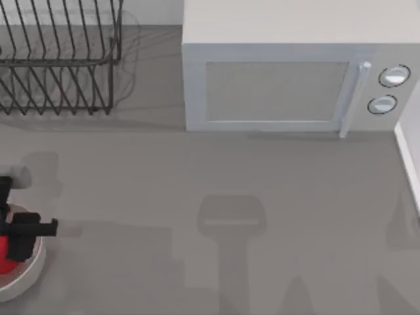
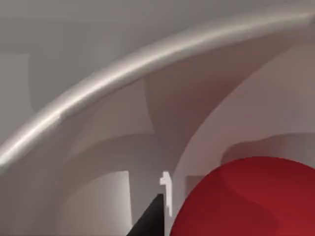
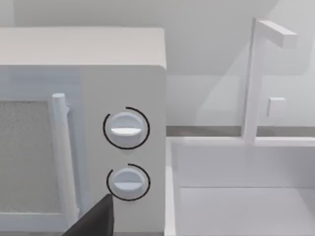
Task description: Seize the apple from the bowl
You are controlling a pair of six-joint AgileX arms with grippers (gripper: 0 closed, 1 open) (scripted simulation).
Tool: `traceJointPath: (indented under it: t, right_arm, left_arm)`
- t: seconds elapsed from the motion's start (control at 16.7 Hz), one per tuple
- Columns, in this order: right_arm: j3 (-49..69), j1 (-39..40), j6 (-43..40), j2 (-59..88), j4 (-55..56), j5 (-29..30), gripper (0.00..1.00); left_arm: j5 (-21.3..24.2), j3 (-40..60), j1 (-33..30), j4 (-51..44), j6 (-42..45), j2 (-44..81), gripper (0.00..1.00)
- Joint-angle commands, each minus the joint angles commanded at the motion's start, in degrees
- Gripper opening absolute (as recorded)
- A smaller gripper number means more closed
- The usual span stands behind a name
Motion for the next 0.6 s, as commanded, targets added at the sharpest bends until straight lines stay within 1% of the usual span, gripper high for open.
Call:
traceJointPath:
  t: [0.12, 0.24, 0.6]
  right_arm:
    - [0.0, 0.0, 0.0, 0.0, 0.0, 0.0, 1.0]
    - [0.0, 0.0, 0.0, 0.0, 0.0, 0.0, 1.0]
    - [0.0, 0.0, 0.0, 0.0, 0.0, 0.0, 1.0]
  left_arm:
    - [0.0, 4.31, -0.08, -4.39, -0.07, 0.29, 0.0]
    - [-0.01, 10.97, -0.18, -11.19, -0.18, 0.42, 0.0]
    - [-0.02, 37.28, -0.59, -40.35, -0.61, -0.99, 0.0]
